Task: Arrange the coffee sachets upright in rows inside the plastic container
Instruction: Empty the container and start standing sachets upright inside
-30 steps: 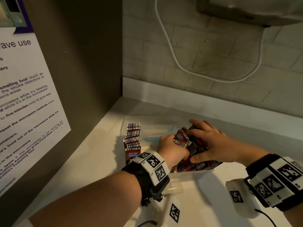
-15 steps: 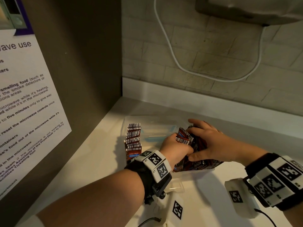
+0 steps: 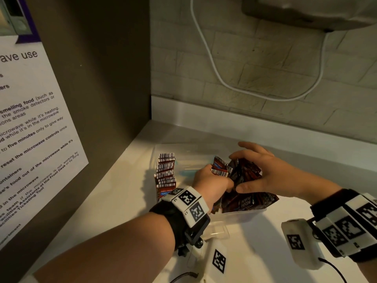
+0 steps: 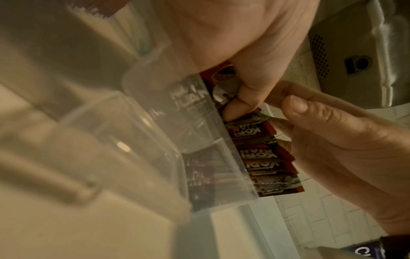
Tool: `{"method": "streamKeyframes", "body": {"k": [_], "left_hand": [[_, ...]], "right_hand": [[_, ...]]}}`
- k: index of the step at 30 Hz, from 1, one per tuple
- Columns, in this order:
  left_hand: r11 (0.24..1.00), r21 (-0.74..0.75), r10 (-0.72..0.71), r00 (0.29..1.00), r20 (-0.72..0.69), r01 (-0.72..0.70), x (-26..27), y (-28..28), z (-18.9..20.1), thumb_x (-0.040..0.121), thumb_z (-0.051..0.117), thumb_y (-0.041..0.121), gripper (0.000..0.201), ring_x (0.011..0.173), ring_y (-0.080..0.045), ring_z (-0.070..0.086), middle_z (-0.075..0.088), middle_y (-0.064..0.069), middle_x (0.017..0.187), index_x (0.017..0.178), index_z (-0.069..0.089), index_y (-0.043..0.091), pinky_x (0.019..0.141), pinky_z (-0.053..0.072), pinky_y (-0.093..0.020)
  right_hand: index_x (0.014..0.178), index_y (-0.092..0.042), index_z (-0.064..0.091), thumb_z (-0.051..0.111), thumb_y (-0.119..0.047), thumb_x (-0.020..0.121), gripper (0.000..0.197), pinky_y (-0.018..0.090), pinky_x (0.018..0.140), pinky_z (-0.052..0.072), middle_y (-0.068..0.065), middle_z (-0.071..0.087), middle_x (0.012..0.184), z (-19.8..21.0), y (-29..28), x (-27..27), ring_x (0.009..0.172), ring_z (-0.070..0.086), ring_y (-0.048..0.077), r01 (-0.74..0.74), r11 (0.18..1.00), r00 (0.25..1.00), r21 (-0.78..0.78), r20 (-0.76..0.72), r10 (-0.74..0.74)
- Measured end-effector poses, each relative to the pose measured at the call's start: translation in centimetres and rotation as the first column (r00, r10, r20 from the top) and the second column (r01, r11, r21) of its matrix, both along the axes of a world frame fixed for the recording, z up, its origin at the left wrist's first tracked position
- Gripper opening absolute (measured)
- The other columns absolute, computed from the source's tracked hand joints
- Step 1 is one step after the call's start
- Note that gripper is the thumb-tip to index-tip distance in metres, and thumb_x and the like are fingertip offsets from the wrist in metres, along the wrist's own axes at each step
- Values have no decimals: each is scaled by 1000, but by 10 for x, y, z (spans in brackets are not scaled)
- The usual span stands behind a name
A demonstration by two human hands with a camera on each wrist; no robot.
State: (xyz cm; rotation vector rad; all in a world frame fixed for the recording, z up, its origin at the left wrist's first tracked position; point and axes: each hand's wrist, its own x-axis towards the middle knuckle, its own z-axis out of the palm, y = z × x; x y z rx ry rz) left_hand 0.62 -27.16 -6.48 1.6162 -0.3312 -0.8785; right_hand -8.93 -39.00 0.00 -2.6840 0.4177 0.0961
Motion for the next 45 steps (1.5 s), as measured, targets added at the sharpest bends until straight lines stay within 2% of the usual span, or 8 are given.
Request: {"method": "streamKeyframes", "body": {"k": [7,14,22,25,28,33,38,45], "left_hand": [[983,-154,85,992,-94,-99,4,12,21,74,63,-1,26,93,-31,65,66,-9,90,94,60,14,80,55,-43],[912,-390,27,965,-260,-130,7,24,60,83,67,12,15,68,-21,67,68,-10,81,97,64,7,58,55,-27],[878,-478,-109,958,-264,-32,16,40,83,69,78,39,49,81,-18,67,69,-4,85,108,62,14,77,54,-30],[889,-457,-101,985,-139,27,24,48,86,59,78,42,64,83,-17,64,67,-3,88,113,61,13,77,49,-29],[872,-489,-117,981,-155,27,34,59,91,82,69,16,20,76,-15,62,65,-4,81,101,64,13,76,48,-28],[874,-486,-91,988,-127,18,43,68,90,94,57,16,17,72,-15,64,65,-5,84,111,58,12,62,53,-27],[882,-471,-76,994,-76,31,52,84,88,94,57,21,26,94,-22,65,69,-9,105,117,62,12,87,51,-41],[871,-489,-138,980,-142,52,52,90,78,78,62,28,22,83,-19,68,73,-1,109,95,72,17,58,50,-29]], "right_hand": [[113,-26,48,74,-20,75,46,11,76,42,-12,55,119,15,19,-5,114,51,7,173,975,859,137,464,-217],[119,-22,40,65,-26,78,48,24,73,46,-6,53,107,15,64,5,93,56,9,132,985,935,107,316,-160],[99,-11,41,53,-17,93,14,30,64,45,6,59,90,8,87,25,75,56,17,66,968,904,243,396,-161],[103,-4,47,53,-10,90,16,33,66,46,15,63,90,8,91,32,77,56,19,88,857,837,508,429,-341],[109,-8,53,54,-12,88,21,35,69,46,15,63,95,10,98,42,83,57,21,50,706,792,706,403,-458],[115,-7,45,50,-11,92,23,19,51,43,6,60,88,7,115,65,66,56,10,51,740,808,671,407,-426],[111,-11,49,49,-8,90,21,25,51,38,2,58,79,10,123,74,63,52,12,3,670,815,742,386,-432],[101,-23,57,46,-10,87,23,28,54,36,0,59,78,13,133,68,66,54,12,-85,393,901,916,240,-363]]}}
